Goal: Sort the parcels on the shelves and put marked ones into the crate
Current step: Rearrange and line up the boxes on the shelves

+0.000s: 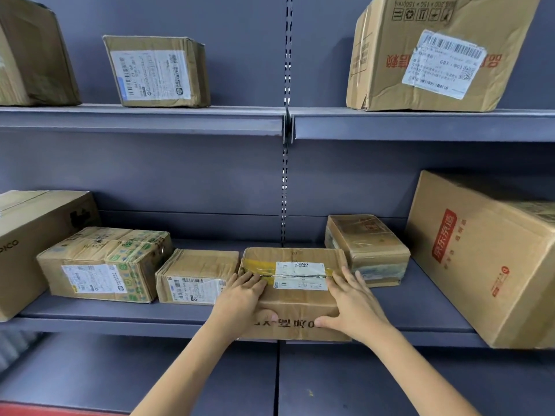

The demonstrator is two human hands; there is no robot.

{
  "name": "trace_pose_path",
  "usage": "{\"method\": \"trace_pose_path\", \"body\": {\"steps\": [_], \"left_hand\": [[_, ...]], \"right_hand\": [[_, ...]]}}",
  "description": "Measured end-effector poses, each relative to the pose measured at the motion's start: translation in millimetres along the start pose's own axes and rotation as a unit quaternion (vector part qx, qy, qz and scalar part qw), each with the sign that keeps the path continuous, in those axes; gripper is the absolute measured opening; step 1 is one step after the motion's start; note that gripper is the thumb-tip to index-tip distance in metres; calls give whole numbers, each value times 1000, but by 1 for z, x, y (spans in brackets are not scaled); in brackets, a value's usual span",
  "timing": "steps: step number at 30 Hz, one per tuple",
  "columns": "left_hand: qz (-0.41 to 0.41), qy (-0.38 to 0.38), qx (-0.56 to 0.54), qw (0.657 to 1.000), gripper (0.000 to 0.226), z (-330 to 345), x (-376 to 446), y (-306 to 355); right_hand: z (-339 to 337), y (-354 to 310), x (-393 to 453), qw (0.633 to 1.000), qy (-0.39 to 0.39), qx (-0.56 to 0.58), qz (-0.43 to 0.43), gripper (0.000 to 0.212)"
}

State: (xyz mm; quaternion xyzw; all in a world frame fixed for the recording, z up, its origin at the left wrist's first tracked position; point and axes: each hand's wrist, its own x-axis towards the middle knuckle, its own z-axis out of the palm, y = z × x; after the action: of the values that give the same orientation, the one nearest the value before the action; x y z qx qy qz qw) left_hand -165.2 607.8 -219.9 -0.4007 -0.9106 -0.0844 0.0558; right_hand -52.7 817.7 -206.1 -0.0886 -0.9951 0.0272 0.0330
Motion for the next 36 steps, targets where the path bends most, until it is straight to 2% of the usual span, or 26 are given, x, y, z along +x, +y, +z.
{"method": "trace_pose_path", "body": {"steps": [6, 10, 13, 17, 31, 34, 36], "left_hand": [[-2, -20, 53, 998, 148, 2, 17, 1], [-1, -12, 45, 999, 146, 6, 25, -2], [-4, 2, 46, 999, 132, 12, 30, -8], [-13, 3, 67, 998, 97, 18, 37, -15], [-1, 25, 96, 995, 94, 16, 46, -20], [18, 21, 108, 994, 78, 13, 43, -17], [52, 52, 122, 990, 66, 14, 41, -13]], "right_hand": [[-3, 1, 15, 998, -27, -60, -4, 96], [-3, 2, 23, 998, -34, -49, -12, 93], [-2, 6, 28, 999, -25, -39, -23, 93], [-1, 9, 37, 999, -15, -29, -32, 93], [3, 11, 44, 999, 23, -17, -22, 88], [4, 5, 32, 999, 43, -5, -9, 80], [6, 3, 21, 998, 55, 17, 8, 77]]}}
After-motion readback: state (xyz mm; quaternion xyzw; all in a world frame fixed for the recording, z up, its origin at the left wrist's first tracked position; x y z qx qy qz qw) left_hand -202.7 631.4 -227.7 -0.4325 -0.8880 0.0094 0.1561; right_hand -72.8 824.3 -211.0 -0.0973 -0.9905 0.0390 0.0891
